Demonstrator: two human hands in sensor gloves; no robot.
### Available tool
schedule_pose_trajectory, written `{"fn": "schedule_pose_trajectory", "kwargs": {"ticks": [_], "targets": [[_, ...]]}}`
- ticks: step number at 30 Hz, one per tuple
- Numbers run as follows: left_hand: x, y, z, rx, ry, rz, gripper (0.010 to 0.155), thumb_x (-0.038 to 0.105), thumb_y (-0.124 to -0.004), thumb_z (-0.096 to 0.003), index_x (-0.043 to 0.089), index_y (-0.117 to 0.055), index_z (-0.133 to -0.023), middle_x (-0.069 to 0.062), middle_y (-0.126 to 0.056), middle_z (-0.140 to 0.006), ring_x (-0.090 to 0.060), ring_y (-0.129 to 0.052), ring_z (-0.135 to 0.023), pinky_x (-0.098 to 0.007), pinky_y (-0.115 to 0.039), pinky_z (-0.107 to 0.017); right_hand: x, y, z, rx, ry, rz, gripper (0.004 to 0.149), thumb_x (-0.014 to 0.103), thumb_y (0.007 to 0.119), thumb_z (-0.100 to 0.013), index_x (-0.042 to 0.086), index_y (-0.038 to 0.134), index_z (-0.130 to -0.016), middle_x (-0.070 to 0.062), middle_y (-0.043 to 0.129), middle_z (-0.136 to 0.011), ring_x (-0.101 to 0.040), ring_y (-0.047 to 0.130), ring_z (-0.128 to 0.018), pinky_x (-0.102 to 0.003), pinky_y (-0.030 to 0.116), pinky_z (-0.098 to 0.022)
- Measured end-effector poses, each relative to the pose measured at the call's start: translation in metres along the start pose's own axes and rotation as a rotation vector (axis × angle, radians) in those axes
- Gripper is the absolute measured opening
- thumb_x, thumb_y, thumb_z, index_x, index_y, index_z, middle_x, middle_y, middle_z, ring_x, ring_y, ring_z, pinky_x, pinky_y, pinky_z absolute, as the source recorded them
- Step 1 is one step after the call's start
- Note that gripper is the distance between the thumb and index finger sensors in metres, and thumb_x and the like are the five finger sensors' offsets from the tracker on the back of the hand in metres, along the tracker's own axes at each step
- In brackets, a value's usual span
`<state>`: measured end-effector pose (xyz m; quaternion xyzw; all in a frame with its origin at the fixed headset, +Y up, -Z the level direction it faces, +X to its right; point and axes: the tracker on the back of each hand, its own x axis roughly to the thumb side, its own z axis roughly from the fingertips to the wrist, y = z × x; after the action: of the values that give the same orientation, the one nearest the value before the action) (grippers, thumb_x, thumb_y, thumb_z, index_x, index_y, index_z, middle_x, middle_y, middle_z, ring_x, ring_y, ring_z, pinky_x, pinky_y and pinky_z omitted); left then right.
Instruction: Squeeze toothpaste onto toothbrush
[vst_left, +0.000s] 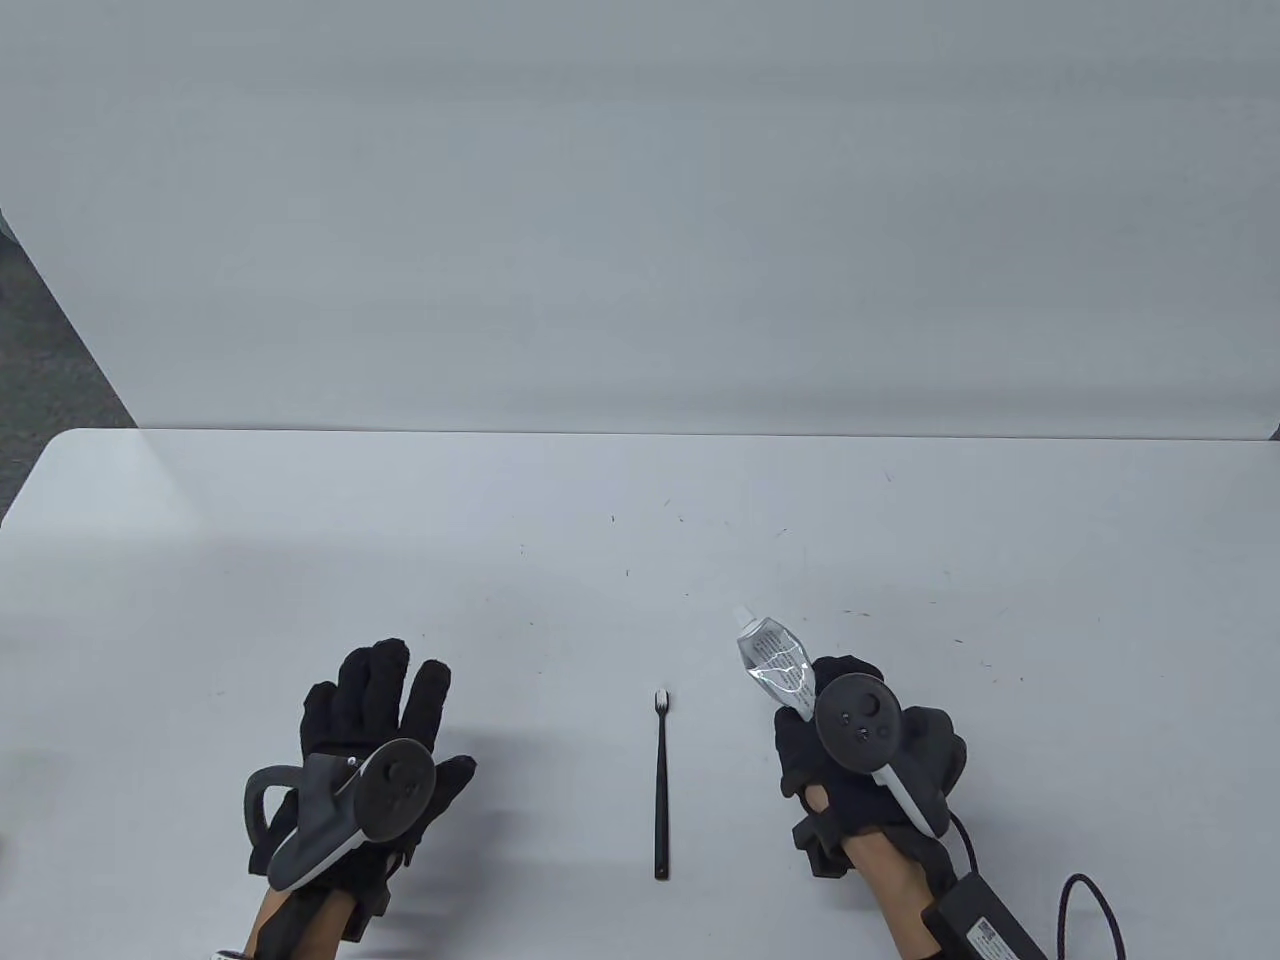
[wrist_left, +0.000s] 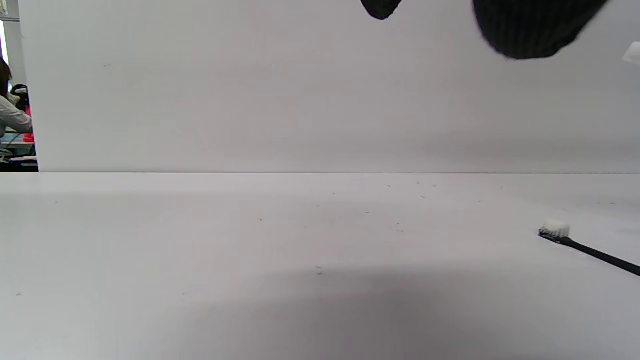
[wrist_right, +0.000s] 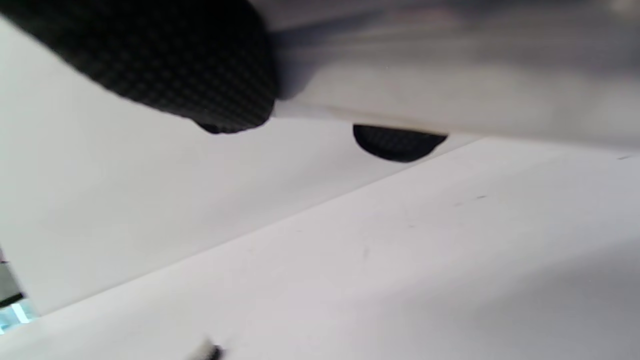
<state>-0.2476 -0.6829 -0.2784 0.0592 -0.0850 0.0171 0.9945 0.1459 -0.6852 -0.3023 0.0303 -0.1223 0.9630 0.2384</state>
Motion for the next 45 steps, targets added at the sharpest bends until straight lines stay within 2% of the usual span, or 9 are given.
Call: {"fn": "schedule_pose_trajectory", "kwargs": {"ticks": [8, 13, 14, 25, 29, 30, 32, 38, 45], "targets": [[0.028, 0.000, 0.009, 0.166, -0.171, 0.472, 0.071, 0.056, -0.075, -0.0436, 0.030, -0.057, -0.107, -0.010, -0.053, -0.116, -0.039, -0.065, -0.103, -0.063, -0.059, -0.072, 0.044, 0.009, 0.051, -0.078, -0.439, 0.218, 0.072, 0.037, 0.091, -0.026, 0.016, 0.065, -0.089, -0.018, 0.075, -0.089, -0.044, 0.086, -0.067, -0.060, 0.079, -0.044], [0.051, -0.011, 0.010, 0.043, -0.229, 0.878, 0.059, 0.042, -0.078, -0.0464, 0.025, -0.068, -0.102, -0.012, -0.069, -0.109, -0.040, -0.081, -0.090, -0.062, -0.066, -0.066, 0.071, 0.014, 0.070, -0.094, -0.560, 0.257, 0.072, 0.037, 0.091, -0.026, 0.014, 0.065, -0.090, -0.018, 0.074, -0.089, -0.044, 0.086, -0.067, -0.060, 0.079, -0.044], [0.055, -0.012, 0.010, 0.016, -0.247, 0.904, 0.059, 0.041, -0.077, -0.0469, 0.025, -0.067, -0.103, -0.012, -0.069, -0.109, -0.040, -0.081, -0.090, -0.062, -0.066, -0.067, 0.074, 0.014, 0.072, -0.097, -0.575, 0.255, 0.060, 0.037, 0.086, -0.039, 0.015, 0.065, -0.090, -0.019, 0.074, -0.089, -0.044, 0.086, -0.067, -0.060, 0.079, -0.044], [0.067, -0.018, 0.012, -0.008, -0.258, 0.881, 0.053, 0.033, -0.075, -0.0470, 0.023, -0.069, -0.098, -0.012, -0.081, -0.096, -0.035, -0.089, -0.077, -0.062, -0.068, -0.065, 0.086, 0.015, 0.083, -0.121, -0.642, 0.262, 0.059, 0.036, 0.087, -0.038, 0.014, 0.066, -0.089, -0.018, 0.075, -0.088, -0.043, 0.086, -0.066, -0.060, 0.079, -0.043], [0.072, -0.025, 0.010, -0.017, -0.211, 0.803, 0.050, 0.039, -0.060, -0.0450, 0.023, -0.064, -0.092, -0.008, -0.080, -0.084, -0.031, -0.089, -0.069, -0.062, -0.067, -0.064, 0.089, 0.018, 0.083, -0.138, -0.676, 0.293, 0.059, 0.036, 0.087, -0.038, 0.013, 0.066, -0.089, -0.018, 0.075, -0.088, -0.043, 0.086, -0.066, -0.060, 0.080, -0.043], [0.071, -0.026, 0.008, -0.023, -0.204, 0.808, 0.049, 0.041, -0.058, -0.0452, 0.024, -0.067, -0.090, -0.007, -0.082, -0.081, -0.030, -0.090, -0.067, -0.062, -0.068, -0.064, 0.090, 0.019, 0.082, -0.156, -0.696, 0.312, 0.071, 0.036, 0.091, -0.026, 0.013, 0.066, -0.088, -0.018, 0.075, -0.088, -0.044, 0.086, -0.066, -0.060, 0.080, -0.043], [0.067, -0.029, 0.007, -0.031, -0.164, 0.859, 0.048, 0.046, -0.057, -0.0457, 0.024, -0.072, -0.086, -0.006, -0.087, -0.076, -0.030, -0.093, -0.062, -0.062, -0.070, -0.062, 0.090, 0.019, 0.081, -0.164, -0.702, 0.324, 0.071, 0.036, 0.091, -0.026, 0.013, 0.066, -0.088, -0.018, 0.075, -0.088, -0.044, 0.086, -0.066, -0.060, 0.080, -0.043], [0.067, -0.033, 0.003, -0.116, -0.246, 1.009, 0.063, 0.041, -0.065, -0.0473, 0.023, -0.047, -0.105, -0.010, -0.071, -0.097, -0.033, -0.087, -0.073, -0.063, -0.066, -0.066, 0.091, 0.022, 0.076, -0.167, -0.696, 0.338, 0.059, 0.036, 0.086, -0.038, 0.013, 0.066, -0.089, -0.018, 0.075, -0.088, -0.043, 0.086, -0.066, -0.059, 0.079, -0.043], [0.062, -0.038, -0.007, -0.047, -0.112, 0.867, 0.052, 0.036, -0.066, -0.0428, 0.022, -0.067, -0.093, -0.006, -0.087, -0.076, -0.027, -0.096, -0.055, -0.060, -0.074, -0.059, 0.094, 0.035, 0.063, -0.142, -0.706, 0.372, 0.058, 0.036, 0.086, -0.038, 0.013, 0.066, -0.088, -0.018, 0.075, -0.088, -0.043, 0.087, -0.067, -0.059, 0.080, -0.044]]}}
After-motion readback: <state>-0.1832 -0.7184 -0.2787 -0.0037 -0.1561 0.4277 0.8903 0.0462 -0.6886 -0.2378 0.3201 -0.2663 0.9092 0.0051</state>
